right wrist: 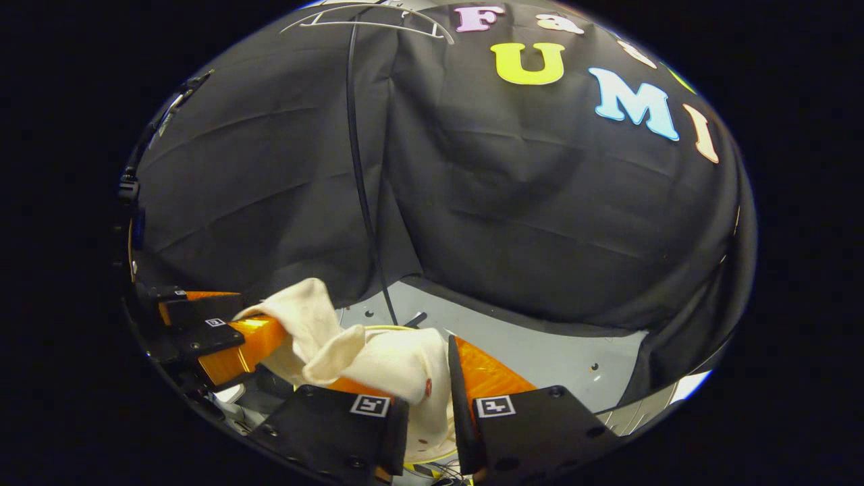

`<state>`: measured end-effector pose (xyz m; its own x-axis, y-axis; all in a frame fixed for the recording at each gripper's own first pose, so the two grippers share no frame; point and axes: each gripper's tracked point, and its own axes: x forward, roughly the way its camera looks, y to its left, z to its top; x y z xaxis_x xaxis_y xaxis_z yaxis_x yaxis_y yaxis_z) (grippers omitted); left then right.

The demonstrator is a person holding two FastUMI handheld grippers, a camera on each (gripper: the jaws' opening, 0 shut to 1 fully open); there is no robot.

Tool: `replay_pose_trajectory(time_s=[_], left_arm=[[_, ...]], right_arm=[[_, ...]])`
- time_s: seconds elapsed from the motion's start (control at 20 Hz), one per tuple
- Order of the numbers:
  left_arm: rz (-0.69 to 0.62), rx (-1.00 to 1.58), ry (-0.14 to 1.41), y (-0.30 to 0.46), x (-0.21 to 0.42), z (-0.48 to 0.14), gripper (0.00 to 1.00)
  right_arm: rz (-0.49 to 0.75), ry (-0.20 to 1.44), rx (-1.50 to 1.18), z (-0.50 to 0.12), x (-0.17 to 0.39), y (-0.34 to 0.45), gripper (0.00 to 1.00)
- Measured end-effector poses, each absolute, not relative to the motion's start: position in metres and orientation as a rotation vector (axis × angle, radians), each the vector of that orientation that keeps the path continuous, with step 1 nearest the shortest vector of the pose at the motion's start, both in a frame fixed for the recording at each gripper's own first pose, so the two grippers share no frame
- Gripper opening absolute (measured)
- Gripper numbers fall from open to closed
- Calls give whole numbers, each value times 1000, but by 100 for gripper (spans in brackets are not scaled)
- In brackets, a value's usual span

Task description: Grasp the clothes on the hanger with both hands and then place them into the laundry hamper below.

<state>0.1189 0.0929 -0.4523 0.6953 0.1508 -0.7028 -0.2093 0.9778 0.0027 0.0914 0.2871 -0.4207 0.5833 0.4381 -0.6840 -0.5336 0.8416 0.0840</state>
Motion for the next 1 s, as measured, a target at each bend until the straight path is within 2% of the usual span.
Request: replay_pose_trajectory(time_s=[0.05, 0.1, 0.15, 0.25, 0.4, 0.45, 0.75, 1.0], left_arm=[[198, -75, 757, 89, 124, -446, 92], [194, -72, 743, 87, 127, -440, 93], [190, -65, 732, 86, 127, -435, 93], [177, -60, 724, 82, 126, -430, 93], [171, -55, 717, 80, 122, -422, 93], [169, -55, 715, 79, 119, -417, 93], [157, -31, 656, 80, 104, -360, 92], [138, -17, 482, 84, 111, -263, 92]], right_arm=[[571, 760, -136, -418, 93, 284, 41], [572, 757, -134, -418, 92, 284, 45], [573, 746, -129, -413, 92, 283, 68], [580, 731, -125, -410, 89, 288, 81], [593, 706, -129, -392, 83, 284, 81], [592, 698, -130, -384, 81, 281, 97], [542, 606, -96, -315, 84, 259, 99], [483, 437, -58, -216, 94, 230, 98]])
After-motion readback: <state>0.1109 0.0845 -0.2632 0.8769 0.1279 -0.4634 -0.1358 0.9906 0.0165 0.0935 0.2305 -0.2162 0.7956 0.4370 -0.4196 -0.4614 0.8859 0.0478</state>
